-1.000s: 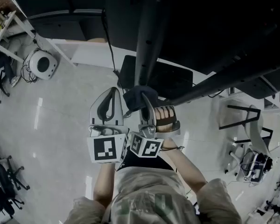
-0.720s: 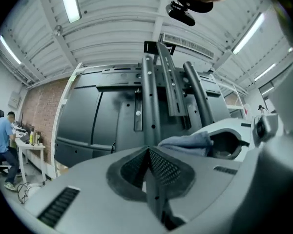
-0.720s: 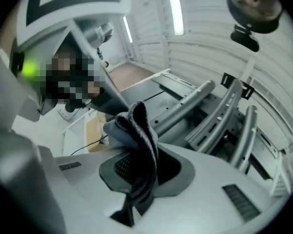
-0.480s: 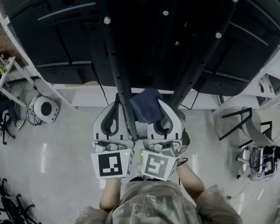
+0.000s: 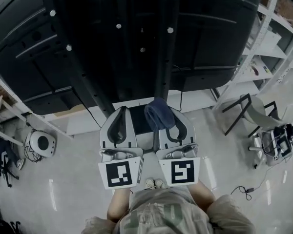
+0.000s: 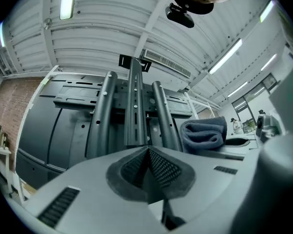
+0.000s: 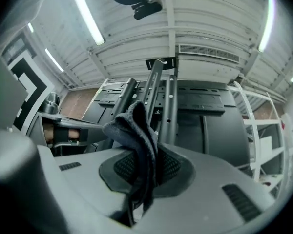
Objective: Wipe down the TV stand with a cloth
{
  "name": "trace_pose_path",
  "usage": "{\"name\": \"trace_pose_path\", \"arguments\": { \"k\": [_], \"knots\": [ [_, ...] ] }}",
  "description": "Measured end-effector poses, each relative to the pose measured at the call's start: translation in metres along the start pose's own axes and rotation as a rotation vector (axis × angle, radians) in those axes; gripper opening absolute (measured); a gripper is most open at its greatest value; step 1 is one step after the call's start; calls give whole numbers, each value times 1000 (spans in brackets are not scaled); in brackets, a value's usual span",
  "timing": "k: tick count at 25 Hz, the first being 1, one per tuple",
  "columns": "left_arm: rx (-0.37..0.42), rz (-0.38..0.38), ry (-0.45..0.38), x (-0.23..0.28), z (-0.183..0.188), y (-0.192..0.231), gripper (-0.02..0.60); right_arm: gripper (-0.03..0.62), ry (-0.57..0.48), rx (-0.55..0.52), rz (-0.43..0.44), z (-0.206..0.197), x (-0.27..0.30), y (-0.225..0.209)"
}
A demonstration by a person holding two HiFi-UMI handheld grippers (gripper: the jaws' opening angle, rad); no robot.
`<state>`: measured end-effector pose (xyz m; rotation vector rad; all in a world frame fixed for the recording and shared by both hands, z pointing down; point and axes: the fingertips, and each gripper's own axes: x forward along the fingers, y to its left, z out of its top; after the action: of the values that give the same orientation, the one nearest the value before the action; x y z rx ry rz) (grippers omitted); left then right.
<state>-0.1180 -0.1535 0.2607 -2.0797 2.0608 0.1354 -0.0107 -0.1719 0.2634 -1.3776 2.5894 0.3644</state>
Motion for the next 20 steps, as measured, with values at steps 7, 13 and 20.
{"name": "trace_pose_path", "arguments": {
  "k": [7,13,20],
  "knots": [
    [-19,-118,-37,14,17,-34,15,57,-22,-89,-39,21,-4,-30],
    [-4,-198,-47,30,23,-57,15,57,-46,-349,-46,74,28,-53],
    [12,-218,-82,40,35,-59,15,57,-219,-810,-194,198,85,-67]
  ]
}}
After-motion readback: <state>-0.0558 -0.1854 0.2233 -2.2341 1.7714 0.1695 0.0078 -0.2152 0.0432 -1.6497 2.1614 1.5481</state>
